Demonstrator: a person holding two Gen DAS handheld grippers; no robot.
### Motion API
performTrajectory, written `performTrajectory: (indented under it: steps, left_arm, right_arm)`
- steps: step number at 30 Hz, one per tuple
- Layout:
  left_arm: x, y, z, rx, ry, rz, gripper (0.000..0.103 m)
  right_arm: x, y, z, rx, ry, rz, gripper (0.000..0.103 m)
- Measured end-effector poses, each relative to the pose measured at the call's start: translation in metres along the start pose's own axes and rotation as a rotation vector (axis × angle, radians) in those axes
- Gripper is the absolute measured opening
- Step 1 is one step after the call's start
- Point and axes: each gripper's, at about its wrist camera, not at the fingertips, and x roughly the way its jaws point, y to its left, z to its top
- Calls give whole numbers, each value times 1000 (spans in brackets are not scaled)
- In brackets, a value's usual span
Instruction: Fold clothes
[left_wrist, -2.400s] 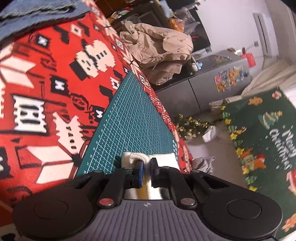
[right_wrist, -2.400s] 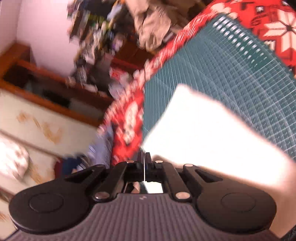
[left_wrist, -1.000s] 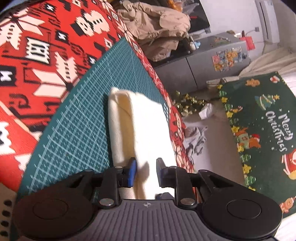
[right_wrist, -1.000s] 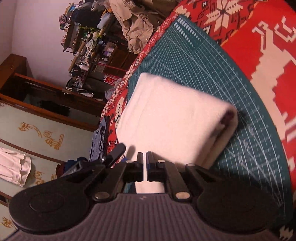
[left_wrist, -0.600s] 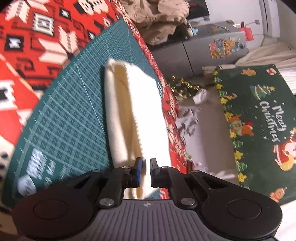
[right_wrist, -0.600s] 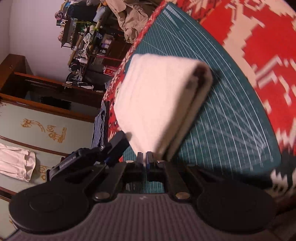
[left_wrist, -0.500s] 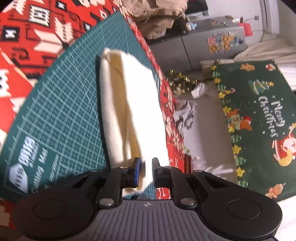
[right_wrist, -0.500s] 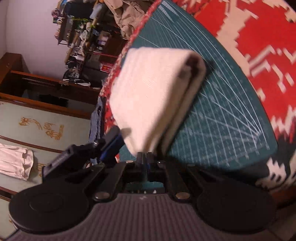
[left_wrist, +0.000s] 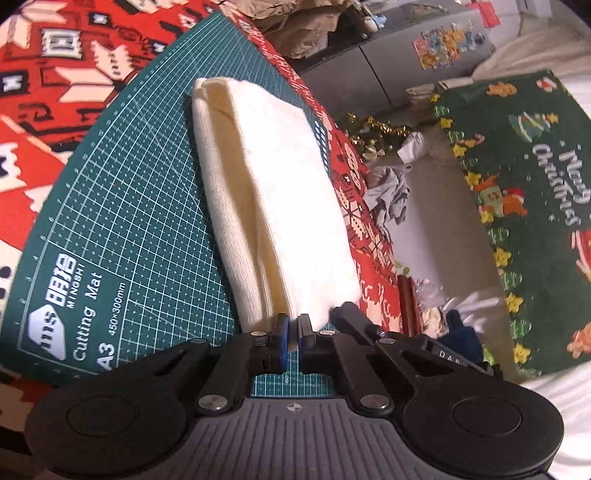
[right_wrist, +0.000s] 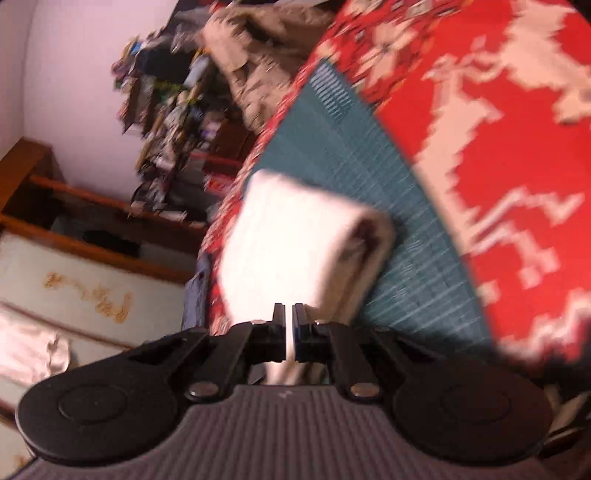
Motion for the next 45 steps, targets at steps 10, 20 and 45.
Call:
performTrajectory:
  steps: [10,20,45]
  left_arm:
    - [-9,-38,8,266,-106,34,6]
    - [20,-12,6,242,-32,52,5]
    - [17,10,2,109,-6,-35,3]
  right_arm:
    - [7,-49,-14,281,16,191,26]
    - [47,-55,-33,337,65,211,26]
    - [46,1,-11,32,-112,28,6]
